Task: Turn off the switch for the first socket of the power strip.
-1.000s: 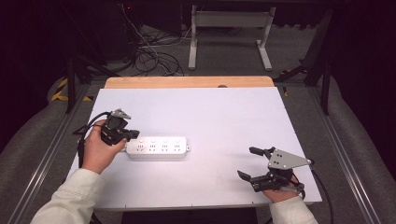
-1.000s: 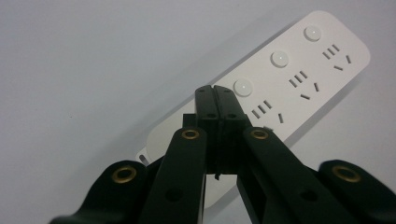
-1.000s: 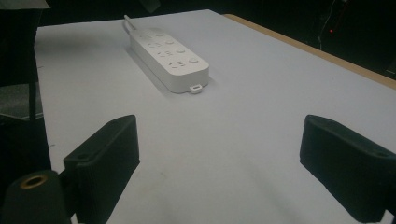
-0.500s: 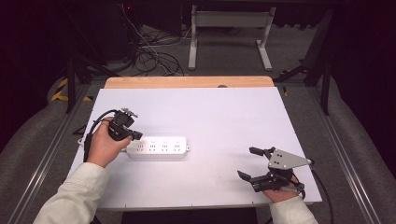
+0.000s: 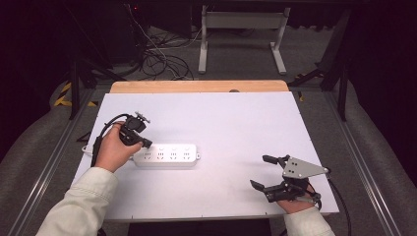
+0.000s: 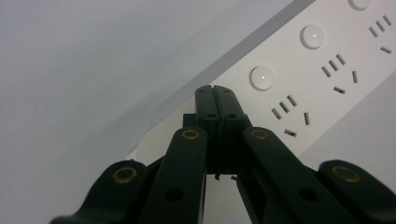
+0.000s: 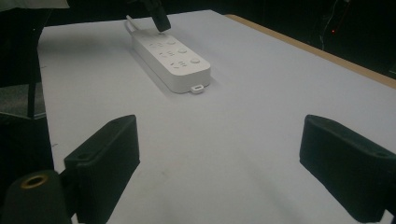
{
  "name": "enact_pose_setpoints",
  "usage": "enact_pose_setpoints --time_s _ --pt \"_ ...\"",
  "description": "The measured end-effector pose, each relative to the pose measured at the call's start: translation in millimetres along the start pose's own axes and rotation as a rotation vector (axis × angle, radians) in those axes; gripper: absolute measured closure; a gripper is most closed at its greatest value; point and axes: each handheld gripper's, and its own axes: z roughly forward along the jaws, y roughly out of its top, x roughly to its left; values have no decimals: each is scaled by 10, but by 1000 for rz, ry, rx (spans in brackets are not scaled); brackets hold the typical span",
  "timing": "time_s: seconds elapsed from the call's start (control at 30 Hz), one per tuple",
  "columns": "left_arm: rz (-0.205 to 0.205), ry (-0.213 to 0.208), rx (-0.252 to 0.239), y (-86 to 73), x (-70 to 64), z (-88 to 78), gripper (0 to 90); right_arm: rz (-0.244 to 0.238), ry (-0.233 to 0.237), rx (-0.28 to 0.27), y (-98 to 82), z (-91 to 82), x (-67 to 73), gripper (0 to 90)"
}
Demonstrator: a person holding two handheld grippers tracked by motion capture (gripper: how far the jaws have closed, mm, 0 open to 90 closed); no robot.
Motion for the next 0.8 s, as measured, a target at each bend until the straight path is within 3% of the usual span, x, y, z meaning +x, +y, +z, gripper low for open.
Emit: enact_pose_setpoints --time_s 0.1,0.13,0.27,0.57,0.67,0.8 --pt "-12 -12 2 -2 4 23 897 -1 0 -2 1 -3 1 127" --pt "-4 9 5 0 10 18 897 -2 0 -4 1 -5 0 127" --pt "-18 -11 7 -3 10 29 897 -5 1 -6 1 -6 -2 128" --pt "4 3 2 -12 9 34 898 -9 -2 -11 4 -14 2 132" --pt "13 24 6 -13 -2 30 898 -9 -3 -11 5 -19 7 134" --pt "12 13 9 -15 -1 37 898 -9 -7 -13 7 -28 8 137"
